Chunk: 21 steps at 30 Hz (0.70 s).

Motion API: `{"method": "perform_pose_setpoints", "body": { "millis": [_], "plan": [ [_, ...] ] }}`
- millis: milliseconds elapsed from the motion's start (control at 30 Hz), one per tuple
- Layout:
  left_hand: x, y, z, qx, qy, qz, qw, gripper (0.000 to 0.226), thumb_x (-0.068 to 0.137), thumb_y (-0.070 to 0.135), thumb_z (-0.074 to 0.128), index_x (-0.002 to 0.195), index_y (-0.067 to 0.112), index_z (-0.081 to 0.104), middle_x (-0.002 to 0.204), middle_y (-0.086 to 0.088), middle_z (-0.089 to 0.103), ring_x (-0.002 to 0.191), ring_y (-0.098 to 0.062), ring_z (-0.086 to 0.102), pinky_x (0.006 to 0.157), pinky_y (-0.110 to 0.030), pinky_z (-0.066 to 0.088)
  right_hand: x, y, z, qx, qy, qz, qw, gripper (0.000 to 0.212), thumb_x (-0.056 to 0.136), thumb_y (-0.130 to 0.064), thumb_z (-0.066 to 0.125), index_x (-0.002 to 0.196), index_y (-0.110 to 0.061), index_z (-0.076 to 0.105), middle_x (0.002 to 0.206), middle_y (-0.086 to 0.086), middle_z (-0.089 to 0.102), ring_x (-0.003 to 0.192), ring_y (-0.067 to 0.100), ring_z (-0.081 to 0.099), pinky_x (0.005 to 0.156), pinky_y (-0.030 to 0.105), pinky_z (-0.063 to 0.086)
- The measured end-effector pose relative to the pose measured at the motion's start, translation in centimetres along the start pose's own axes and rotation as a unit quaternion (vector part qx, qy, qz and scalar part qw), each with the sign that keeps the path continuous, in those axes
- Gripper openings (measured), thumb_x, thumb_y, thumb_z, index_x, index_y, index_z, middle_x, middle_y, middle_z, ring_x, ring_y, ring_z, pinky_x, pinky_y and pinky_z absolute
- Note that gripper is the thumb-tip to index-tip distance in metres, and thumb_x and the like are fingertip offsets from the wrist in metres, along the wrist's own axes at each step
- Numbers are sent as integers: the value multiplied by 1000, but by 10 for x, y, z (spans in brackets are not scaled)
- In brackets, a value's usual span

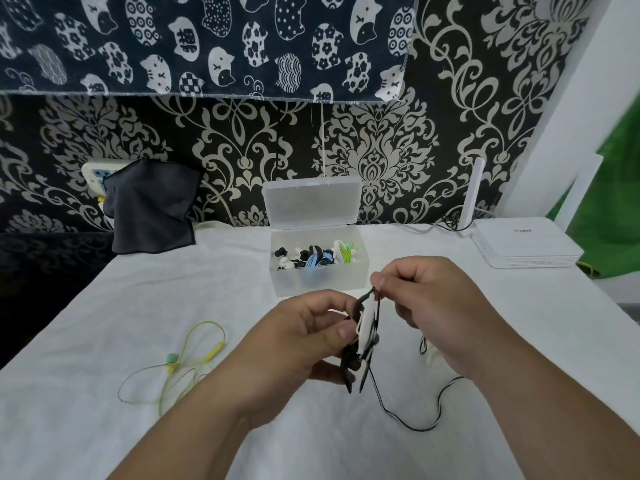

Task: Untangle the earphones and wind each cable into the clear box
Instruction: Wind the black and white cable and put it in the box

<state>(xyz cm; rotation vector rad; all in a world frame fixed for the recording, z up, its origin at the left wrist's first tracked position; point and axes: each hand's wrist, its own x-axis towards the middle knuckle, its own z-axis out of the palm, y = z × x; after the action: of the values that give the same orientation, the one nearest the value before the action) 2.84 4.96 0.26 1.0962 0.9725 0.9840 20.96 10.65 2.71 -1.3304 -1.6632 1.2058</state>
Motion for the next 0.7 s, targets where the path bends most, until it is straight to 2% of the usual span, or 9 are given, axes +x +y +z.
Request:
{"method": "perform_pose_setpoints", "body": {
  "millis": [133,200,300,400,500,633,700],
  "plan": [
    [2,0,1,-47,49,29,997,24,85,17,64,106,5,64,97,-23,65,75,-28,60,64,-36,56,0,6,4,38,-56,94,993,39,97,-22,60,59,-15,64,52,-4,39,45,13,32,48,25,25],
    [5,0,0,-58,94,47,993,24,82,20,62,103,8,67,95,-19,62,82,-32,57,68,-38,57,-3,7,8,32,-108,118,987,38,100,-24,54,66,-13,65,53,-3,40,45,13,30,46,24,23],
    [7,2,-5,-111,140,58,982,31,83,21,60,110,5,63,90,-14,65,83,-29,58,69,-38,58,-10,6,15,3,-204,119,972,37,103,-24,48,76,-10,67,54,-3,36,45,11,28,45,23,21],
    [8,5,-8,-153,171,39,973,34,88,20,57,117,2,59,89,-12,70,78,-24,65,69,-36,60,-14,3,19,-25,-254,103,961,37,104,-22,47,79,-8,69,55,-1,34,48,13,26,47,23,22],
    [7,5,-13,-115,186,16,976,20,97,14,53,113,4,59,90,-15,71,77,-24,66,69,-36,61,-16,-2,17,-2,-276,91,957,36,103,-19,48,75,-7,67,54,-1,31,49,13,23,48,24,19],
    [6,2,-12,-70,179,10,981,8,98,11,53,99,9,60,85,-15,70,72,-22,65,72,-40,61,-16,-7,14,10,-275,70,959,36,98,-14,51,64,-8,63,49,-2,29,47,13,22,47,23,21],
    [6,-3,-10,5,178,21,984,8,97,8,55,95,12,62,77,-10,68,71,-20,63,73,-40,60,-16,-10,14,40,-262,46,963,32,93,-16,57,63,-9,65,49,0,30,46,14,23,47,24,20]
  ]
}}
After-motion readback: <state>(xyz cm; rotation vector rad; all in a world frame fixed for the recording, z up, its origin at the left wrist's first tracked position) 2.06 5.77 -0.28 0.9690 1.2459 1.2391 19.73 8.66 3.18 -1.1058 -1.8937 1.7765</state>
